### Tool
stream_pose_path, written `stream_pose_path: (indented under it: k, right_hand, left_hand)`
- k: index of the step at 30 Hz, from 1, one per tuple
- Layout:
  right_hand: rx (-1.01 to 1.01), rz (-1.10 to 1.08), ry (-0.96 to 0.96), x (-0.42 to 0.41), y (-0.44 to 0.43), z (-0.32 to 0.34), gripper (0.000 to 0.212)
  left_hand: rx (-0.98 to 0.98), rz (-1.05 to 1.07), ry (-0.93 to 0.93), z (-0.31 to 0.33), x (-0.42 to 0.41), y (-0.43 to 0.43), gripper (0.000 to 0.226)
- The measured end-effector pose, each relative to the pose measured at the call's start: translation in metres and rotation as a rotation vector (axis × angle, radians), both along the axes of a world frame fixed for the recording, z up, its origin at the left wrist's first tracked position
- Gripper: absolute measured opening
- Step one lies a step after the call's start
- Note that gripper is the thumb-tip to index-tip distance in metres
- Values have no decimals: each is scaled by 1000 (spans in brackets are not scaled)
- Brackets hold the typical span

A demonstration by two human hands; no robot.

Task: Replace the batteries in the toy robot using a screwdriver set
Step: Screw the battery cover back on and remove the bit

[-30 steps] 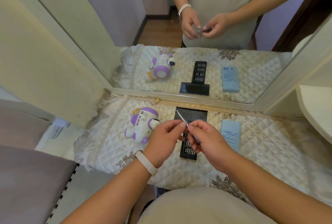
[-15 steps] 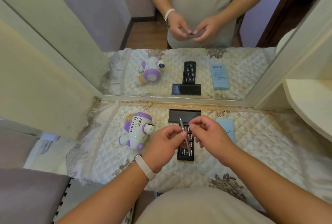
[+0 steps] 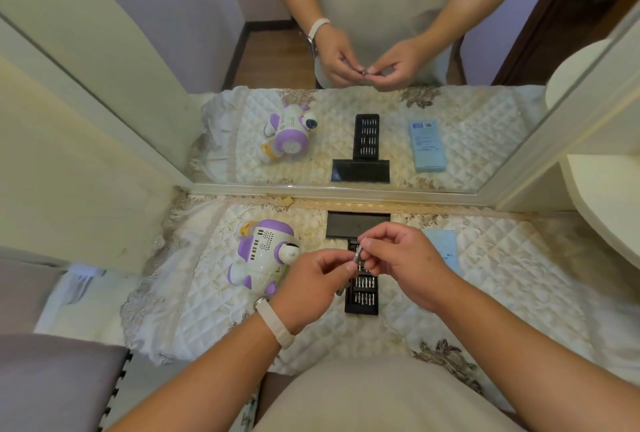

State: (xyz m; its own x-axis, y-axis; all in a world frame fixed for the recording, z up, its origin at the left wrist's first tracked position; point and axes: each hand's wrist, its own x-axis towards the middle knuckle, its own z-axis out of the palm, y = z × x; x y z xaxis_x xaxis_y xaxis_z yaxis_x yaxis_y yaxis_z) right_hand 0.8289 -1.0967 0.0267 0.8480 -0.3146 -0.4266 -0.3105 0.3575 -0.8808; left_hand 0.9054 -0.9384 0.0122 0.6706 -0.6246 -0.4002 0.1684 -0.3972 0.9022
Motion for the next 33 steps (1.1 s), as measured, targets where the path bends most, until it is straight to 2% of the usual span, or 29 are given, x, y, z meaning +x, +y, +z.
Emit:
stream_pose_path:
  k: [6, 9, 14, 17, 21, 24, 33]
  right_hand:
    - [127, -175, 49, 8, -11, -26, 11]
    - [-75, -141, 178, 4, -21, -52, 9]
    - [-327, 130, 447, -12, -16, -106, 4]
    - [-352, 144, 463, -8, -10, -120, 5]
    - [-549, 197, 406, 4, -6, -130, 1]
    - [-631, 235, 382, 10, -6, -136, 5]
    - [-701, 305, 449, 15, -9, -149, 15]
  left_hand:
    - [82, 31, -25, -23, -3, -2, 19]
    - [140, 112, 81, -41, -5, 1, 15]
    - [259, 242, 249, -77, 4, 0, 8]
    - [326, 226, 220, -93, 7, -7, 8]
    - [373, 183, 165, -107, 8, -18, 5]
    - [392, 159, 139, -114, 12, -25, 8]
    - [426, 99, 159, -131, 31, -32, 10]
